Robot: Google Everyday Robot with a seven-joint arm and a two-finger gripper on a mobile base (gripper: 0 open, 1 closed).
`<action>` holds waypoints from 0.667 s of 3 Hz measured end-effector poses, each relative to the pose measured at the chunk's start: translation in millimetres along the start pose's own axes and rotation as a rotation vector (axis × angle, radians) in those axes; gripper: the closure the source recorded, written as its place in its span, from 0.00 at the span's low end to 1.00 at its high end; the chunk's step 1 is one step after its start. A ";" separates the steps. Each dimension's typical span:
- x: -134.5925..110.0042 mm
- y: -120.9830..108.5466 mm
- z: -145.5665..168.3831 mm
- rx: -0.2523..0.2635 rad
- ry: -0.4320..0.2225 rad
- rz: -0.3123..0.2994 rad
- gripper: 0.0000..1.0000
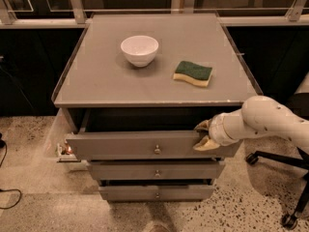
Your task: Open top drawer
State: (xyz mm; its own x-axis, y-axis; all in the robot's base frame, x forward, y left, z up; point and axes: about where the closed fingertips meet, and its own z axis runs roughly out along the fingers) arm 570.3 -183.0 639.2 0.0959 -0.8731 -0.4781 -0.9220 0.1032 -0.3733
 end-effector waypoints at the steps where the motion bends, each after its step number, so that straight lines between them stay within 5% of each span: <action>1: 0.0 0.0 0.0 0.000 0.000 0.000 0.58; 2: 1.7 0.4 0.6 -0.018 -0.023 0.014 0.35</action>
Offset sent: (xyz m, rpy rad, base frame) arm 0.0006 -0.0091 -0.0156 0.1119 0.0901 0.0224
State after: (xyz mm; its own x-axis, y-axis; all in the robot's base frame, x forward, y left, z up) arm 570.3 -184.1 637.8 0.0912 -0.8605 -0.5013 -0.9300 0.1064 -0.3518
